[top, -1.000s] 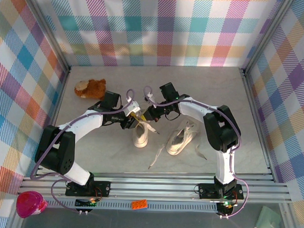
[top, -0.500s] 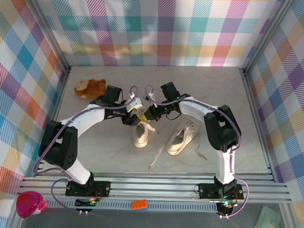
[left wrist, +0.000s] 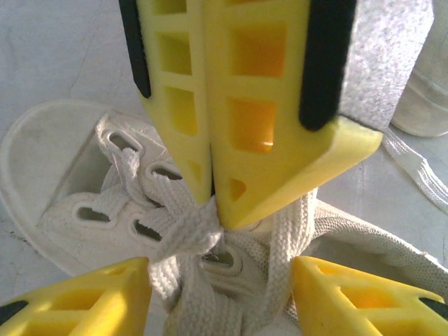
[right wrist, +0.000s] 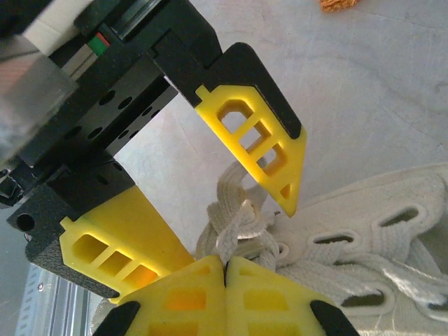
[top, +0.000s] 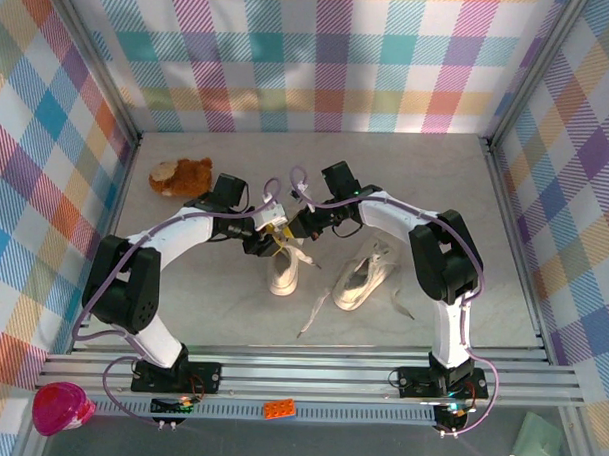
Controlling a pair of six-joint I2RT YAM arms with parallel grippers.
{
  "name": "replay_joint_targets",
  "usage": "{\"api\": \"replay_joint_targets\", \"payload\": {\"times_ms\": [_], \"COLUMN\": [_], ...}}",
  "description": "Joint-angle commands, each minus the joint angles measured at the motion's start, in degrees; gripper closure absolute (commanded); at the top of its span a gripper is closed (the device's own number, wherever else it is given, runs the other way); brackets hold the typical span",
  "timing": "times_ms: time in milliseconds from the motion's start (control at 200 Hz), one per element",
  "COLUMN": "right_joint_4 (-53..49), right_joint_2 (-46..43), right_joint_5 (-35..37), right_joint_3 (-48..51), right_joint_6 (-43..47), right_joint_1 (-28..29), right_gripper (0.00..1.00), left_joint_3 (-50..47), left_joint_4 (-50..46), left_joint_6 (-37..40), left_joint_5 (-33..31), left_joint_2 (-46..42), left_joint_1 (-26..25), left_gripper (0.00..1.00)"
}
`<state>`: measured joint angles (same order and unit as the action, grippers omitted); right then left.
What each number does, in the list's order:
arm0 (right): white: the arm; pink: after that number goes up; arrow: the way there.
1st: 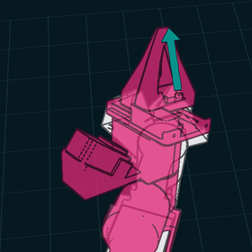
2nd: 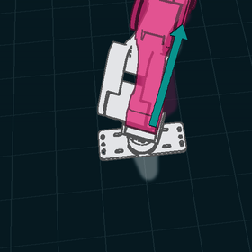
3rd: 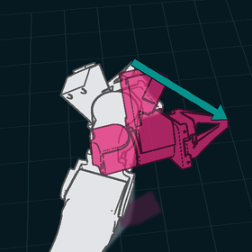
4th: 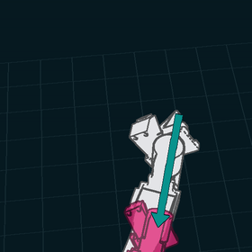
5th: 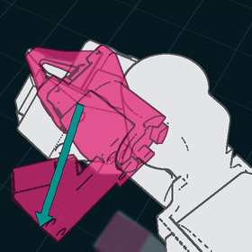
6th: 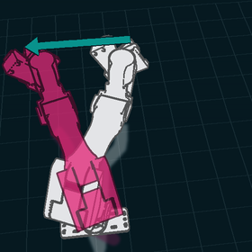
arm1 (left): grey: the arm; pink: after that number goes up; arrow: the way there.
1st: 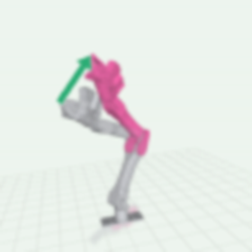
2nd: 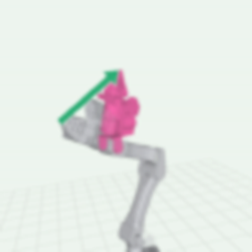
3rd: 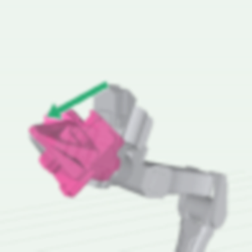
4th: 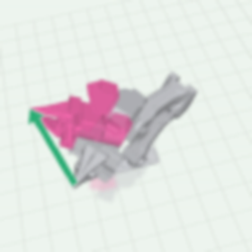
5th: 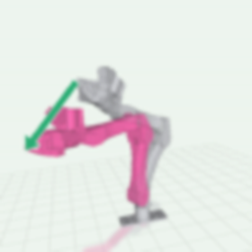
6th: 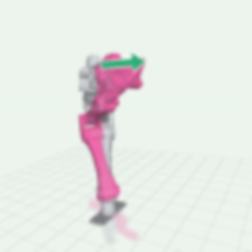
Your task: Tie the shoes
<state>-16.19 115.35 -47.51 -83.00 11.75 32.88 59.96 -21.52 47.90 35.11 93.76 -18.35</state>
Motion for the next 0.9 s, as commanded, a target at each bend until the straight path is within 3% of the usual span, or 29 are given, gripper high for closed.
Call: {"api": "replay_joint_targets", "payload": {"times_ms": [0,170,410,650,895], "right_joint_4": [-1.4,-1.7,-1.7,-1.2,-1.2], "right_joint_2": [0.4,0.5,0.3,-0.6,-0.7], "right_joint_5": [-3.1,-3.2,-3.3,-3.1,-3.1], "right_joint_3": [-1.6,-1.5,-1.2,-0.3,0.1], "right_joint_6": [1.9,1.9,1.9,2.1,2.2], "right_joint_1": [-0.5,-0.5,-0.6,-0.5,-0.6], "right_gripper": [1.00,1.00,1.00,1.00,1.00], "left_joint_3": [1.8,2.6,2.6,3.6,2.6], "left_joint_4": [-1.8,-2.0,0.2,0.7,3.0], "left_joint_6": [2.2,1.0,-2.2,-5.4,-8.9], "left_joint_5": [1.4,1.0,1.4,1.9,3.9], "left_joint_2": [0.4,0.9,0.2,1.1,0.5], "left_joint_1": [-0.7,-1.4,-1.4,-0.9,-0.2], "left_gripper": [0.46,0.56,0.87,1.00,1.00]}}
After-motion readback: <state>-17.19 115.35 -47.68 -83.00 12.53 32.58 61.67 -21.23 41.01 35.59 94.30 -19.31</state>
